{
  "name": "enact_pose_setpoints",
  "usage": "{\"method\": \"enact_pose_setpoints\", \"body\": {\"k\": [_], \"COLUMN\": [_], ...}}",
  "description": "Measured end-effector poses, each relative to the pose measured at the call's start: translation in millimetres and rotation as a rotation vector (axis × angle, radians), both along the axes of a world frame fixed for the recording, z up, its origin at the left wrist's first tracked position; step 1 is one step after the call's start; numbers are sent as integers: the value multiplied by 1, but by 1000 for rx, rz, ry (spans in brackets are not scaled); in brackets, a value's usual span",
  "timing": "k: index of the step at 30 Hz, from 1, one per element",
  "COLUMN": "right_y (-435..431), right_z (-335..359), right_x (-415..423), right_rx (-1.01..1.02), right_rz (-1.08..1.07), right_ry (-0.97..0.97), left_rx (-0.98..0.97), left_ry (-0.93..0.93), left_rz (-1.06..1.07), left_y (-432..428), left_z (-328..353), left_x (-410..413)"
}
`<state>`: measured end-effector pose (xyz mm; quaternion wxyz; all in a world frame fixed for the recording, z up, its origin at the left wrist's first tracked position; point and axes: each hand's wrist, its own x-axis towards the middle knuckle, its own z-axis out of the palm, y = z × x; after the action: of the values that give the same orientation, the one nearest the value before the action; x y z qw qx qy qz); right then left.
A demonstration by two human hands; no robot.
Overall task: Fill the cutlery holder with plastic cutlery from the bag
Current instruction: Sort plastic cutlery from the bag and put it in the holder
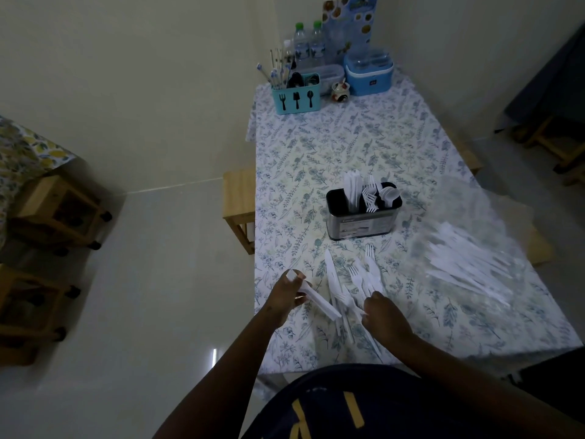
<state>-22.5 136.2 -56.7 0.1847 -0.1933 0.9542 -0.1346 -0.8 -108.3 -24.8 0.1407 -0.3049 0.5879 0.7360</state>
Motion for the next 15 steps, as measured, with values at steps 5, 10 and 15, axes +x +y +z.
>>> {"method": "enact_pose_setpoints", "body": {"k": [5, 10, 15], "right_y": [-3, -12, -17], "right_z": [8, 25, 48], "right_x": [1, 4, 4], "right_rx": [-147, -467, -759], "right_rz": [-118, -253, -423], "right_ry": [-7, -244, -544], "left_rx": [44, 79, 148], "left_ry": [-31, -18, 37], "left_rz": [23, -30, -175], "left_y": [1, 5, 11], "left_z": [-2, 3, 9], "left_x": [-1, -4, -6]}}
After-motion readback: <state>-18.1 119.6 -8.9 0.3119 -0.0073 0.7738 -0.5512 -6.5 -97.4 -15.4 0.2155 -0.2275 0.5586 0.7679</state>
